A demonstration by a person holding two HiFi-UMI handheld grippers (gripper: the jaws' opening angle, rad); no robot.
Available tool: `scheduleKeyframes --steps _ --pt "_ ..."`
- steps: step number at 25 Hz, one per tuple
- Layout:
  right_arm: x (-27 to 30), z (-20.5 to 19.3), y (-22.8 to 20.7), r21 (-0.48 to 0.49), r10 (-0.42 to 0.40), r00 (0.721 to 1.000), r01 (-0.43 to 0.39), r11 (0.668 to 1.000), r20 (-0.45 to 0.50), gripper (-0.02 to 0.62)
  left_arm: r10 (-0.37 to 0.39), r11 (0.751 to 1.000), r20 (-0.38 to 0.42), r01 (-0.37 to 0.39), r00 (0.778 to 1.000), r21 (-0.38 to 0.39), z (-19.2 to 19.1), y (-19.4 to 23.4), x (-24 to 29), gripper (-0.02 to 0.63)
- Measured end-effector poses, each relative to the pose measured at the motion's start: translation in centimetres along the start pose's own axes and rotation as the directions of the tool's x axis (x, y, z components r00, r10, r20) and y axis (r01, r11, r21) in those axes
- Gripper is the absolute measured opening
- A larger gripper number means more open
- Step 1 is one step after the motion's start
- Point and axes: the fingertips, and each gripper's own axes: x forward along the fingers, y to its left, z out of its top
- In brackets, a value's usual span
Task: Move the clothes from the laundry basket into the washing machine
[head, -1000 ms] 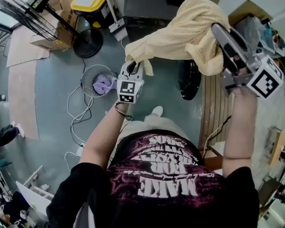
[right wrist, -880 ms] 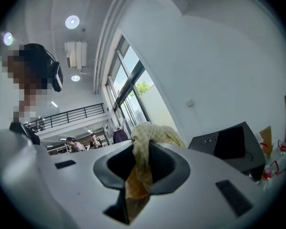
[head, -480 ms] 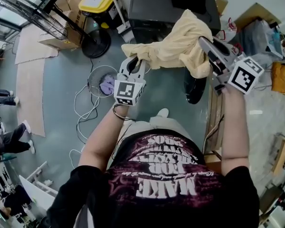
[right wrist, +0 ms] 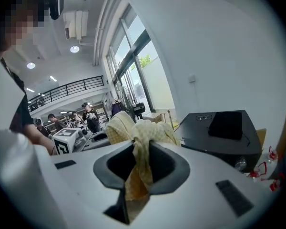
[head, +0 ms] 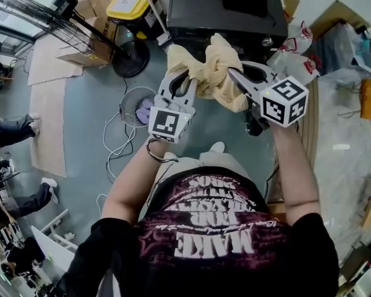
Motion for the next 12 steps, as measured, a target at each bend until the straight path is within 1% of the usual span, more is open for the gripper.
scheduleKeyframes --steps 5,12 --pt "0.7 -1.1 0.9 0.017 0.022 1.000 -0.022 1.000 -0.007 0.075 -0.028 0.999 -0.002 0.028 1.000 0.015 0.9 -1.7 0.8 0.018" --pt "0.5 -1.8 1.6 0.104 0.063 0.998 -0.065 0.992 0.024 0.078 -0.067 0.997 -0.064 0.069 0.996 0.024 -0.2 -3.7 2.1 0.018"
